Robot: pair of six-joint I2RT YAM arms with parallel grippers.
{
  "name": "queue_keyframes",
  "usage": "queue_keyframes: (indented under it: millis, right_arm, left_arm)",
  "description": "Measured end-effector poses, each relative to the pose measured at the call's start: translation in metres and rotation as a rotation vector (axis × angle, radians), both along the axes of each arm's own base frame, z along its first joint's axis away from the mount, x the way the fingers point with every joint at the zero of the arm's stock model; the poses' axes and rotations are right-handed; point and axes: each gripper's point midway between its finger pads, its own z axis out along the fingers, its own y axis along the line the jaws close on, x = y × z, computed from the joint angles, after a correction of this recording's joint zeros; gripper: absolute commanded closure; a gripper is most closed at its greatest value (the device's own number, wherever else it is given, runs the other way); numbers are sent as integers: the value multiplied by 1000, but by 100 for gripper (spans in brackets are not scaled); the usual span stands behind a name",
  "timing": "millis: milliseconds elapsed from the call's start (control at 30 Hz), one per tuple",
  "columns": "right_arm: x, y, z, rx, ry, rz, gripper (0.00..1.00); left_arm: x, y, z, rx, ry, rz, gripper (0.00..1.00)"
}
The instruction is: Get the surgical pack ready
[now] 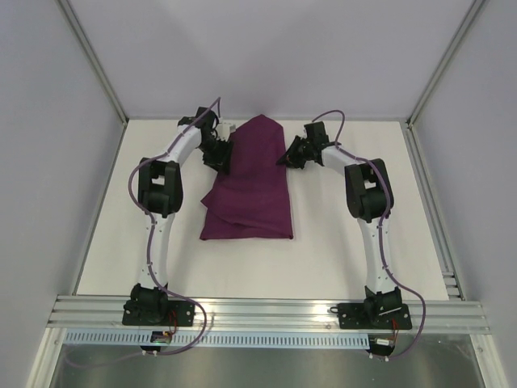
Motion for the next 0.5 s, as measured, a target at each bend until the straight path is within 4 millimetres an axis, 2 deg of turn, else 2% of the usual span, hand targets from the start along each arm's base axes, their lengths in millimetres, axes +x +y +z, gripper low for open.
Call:
queue_keyframes:
  millis: [67,133,233,300,367,433,500]
  right_arm:
    - [1,0,-1,6,2,-2,99]
    - [1,0,0,9,0,-2,99]
    - [1,1,0,11,-1,0,99]
    - [2,1,1,14,-4,2,99]
    - [2,2,1,17,-6,5,100]
    - [2,2,2,20,-8,7,99]
    - [1,2,2,20,-10,9,99]
  left_arm:
    - [5,2,0,-14,-6,19,60]
    - [9,7,0,-22,-10,39,61]
    - [13,13,1,-31,-14,61,60]
    - [15,16,1,-31,-17,73,54]
    - [17,18,0,-22,-23,85,53]
    - [19,19,1,-17,-33,89,58]
    - [20,19,2,-18,-40,88,68]
